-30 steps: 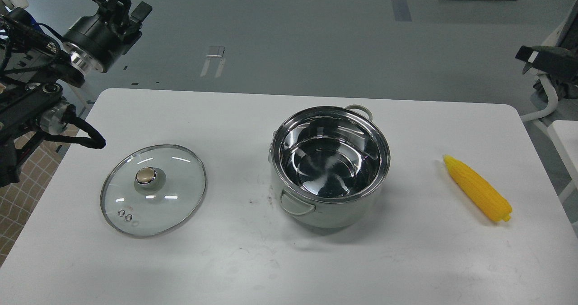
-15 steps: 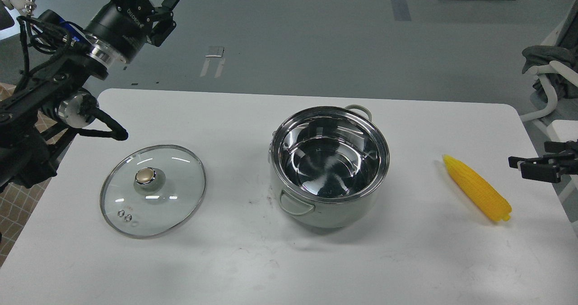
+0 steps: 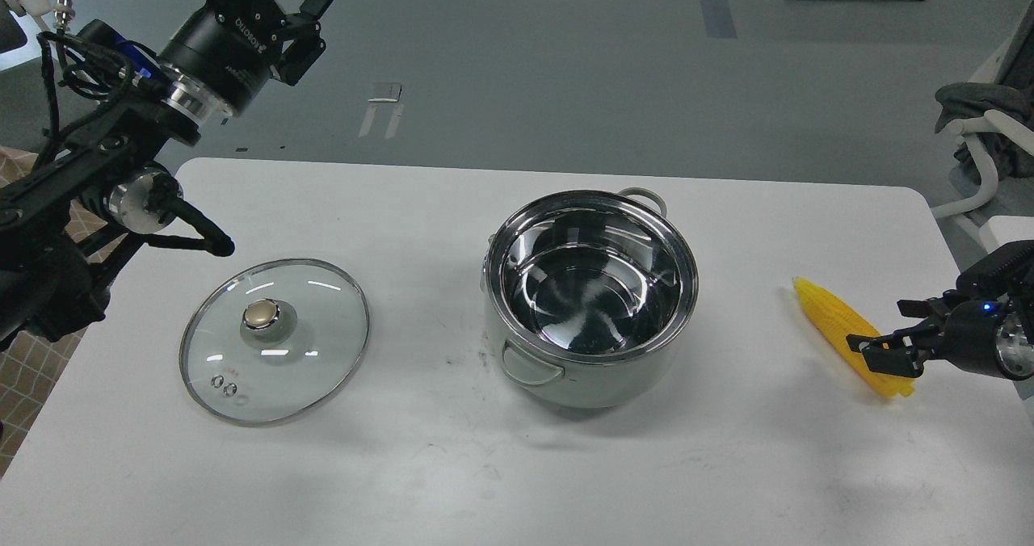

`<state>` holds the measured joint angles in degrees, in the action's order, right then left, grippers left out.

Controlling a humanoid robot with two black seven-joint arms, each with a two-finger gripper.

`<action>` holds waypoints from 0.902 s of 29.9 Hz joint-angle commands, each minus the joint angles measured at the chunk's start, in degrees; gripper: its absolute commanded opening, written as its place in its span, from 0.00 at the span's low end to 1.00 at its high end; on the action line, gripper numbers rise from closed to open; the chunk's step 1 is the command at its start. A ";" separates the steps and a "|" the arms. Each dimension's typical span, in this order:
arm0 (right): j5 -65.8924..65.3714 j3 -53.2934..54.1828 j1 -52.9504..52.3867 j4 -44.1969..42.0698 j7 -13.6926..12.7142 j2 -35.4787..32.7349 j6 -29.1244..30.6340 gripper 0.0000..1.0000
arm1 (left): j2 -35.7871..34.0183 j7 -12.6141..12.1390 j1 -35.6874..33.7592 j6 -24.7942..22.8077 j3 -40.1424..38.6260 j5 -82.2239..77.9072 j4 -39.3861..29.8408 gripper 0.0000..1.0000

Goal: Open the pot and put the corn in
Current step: 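Lower the right gripper onto the yellow corn cob and grasp it, then carry the corn cob over the pot and lower it inside, right gripper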

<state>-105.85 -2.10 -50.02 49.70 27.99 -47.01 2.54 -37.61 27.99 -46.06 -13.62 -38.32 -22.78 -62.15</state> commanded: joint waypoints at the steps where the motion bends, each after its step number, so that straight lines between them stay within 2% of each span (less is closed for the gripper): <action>1: -0.76 -0.53 0.10 -1.88 0.01 1.66 -0.34 0.83 | 0.00 0.01 0.01 0.08 -0.17 0.19 -0.51 0.97; 4: -1.02 -1.67 0.01 -3.03 0.01 2.45 -0.34 0.64 | 0.00 0.01 0.01 0.08 -0.17 0.19 -0.51 0.97; 5: -1.11 -1.85 0.01 -3.20 0.01 2.63 -0.34 0.48 | 0.00 0.01 0.01 0.08 -0.17 0.19 -0.51 0.97; 6: -1.03 -1.94 0.01 -3.20 0.01 2.63 -0.34 0.39 | -0.09 0.01 0.01 0.08 -0.17 0.19 -0.51 0.97; 8: -1.03 -2.03 0.01 -3.20 0.01 2.63 -0.34 0.12 | -0.09 0.01 0.10 0.08 -0.17 0.19 -0.51 0.97; 9: -1.03 -2.11 0.01 -3.20 0.01 2.63 -0.34 0.08 | -0.09 0.01 0.10 0.08 -0.17 0.19 -0.51 0.97; 13: -0.94 -1.94 -0.60 -2.50 0.01 2.10 -0.61 0.00 | -0.01 0.01 0.18 0.08 -0.09 0.19 -0.60 0.97; 23: -0.15 -1.85 -9.56 5.14 0.01 -4.57 -0.26 0.00 | 0.08 0.01 0.18 0.08 -0.17 0.19 -0.95 0.97; 27: 0.55 -1.94 -16.58 11.02 0.01 -7.74 0.71 0.00 | 0.08 0.01 0.10 0.08 -0.17 0.19 -1.04 0.97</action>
<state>-105.76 -3.92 -61.91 57.02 28.00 -52.99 2.58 -37.54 28.00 -45.89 -13.48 -38.46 -22.59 -63.16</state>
